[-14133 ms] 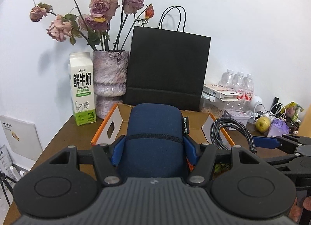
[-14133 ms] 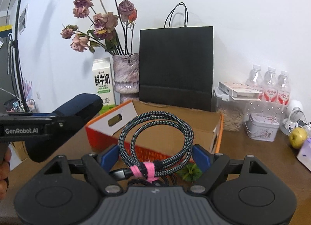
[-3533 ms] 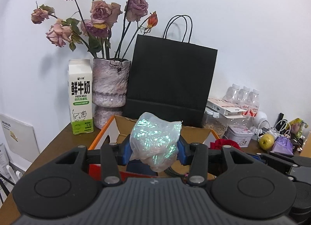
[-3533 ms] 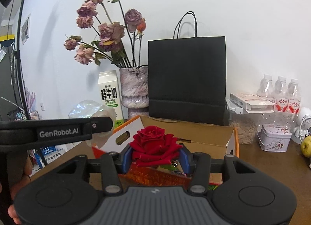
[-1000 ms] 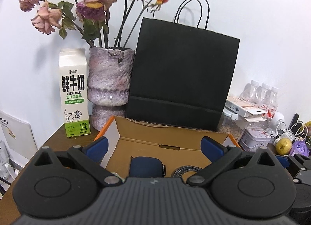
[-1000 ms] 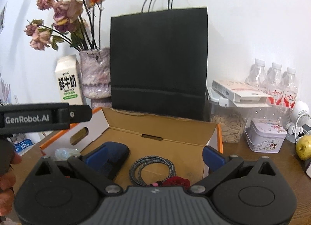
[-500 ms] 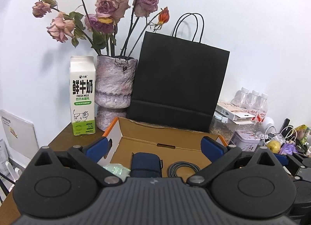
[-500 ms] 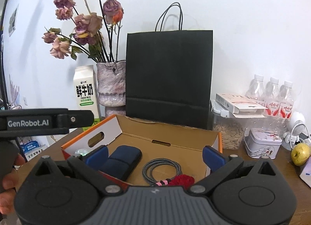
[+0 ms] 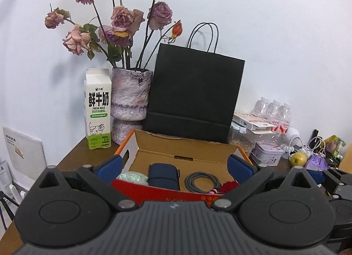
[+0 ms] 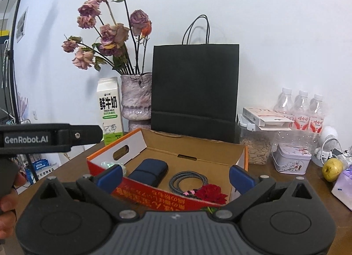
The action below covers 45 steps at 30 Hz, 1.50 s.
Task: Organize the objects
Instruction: 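Withdraw both tools from the box back over the table items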
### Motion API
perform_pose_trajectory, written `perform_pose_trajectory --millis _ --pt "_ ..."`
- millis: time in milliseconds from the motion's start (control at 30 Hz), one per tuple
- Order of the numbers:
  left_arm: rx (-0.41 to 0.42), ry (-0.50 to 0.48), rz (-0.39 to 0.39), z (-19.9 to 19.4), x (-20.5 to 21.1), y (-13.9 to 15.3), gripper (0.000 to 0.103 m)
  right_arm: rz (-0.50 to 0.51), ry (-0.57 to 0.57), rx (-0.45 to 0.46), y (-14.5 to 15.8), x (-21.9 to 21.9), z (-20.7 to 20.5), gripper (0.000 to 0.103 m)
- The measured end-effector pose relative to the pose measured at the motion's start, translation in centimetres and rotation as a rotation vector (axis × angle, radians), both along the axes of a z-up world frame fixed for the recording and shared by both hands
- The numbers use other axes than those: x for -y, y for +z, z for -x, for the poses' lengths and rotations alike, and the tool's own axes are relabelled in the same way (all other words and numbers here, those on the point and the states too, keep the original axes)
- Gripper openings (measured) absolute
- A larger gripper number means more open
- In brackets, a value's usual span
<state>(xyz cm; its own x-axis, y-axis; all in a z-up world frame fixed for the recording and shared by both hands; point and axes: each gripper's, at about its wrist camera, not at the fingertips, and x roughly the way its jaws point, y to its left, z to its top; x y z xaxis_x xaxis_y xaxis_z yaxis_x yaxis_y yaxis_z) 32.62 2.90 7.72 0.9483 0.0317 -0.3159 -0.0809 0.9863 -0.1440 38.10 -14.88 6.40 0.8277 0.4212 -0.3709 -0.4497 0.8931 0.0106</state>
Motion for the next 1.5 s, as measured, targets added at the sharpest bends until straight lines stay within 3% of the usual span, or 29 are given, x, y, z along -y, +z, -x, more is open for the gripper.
perform_pose_trajectory --millis 500,1167,1500 --pt "0.010 -0.021 -0.022 6.2 1.2 -0.2 0.103 -0.006 -0.006 0.000 -0.3 2.2 6.2 0.103" --pt "-0.111 -0.019 -0.059 12.0 2.0 -4.8 0.103 0.024 -0.041 -0.081 -5.3 6.7 12.8 0.103" --pt "-0.148 -0.014 -0.075 13.1 3.3 -6.0 0.103 -0.015 -0.054 -0.096 -7.0 8.6 14.4 0.103"
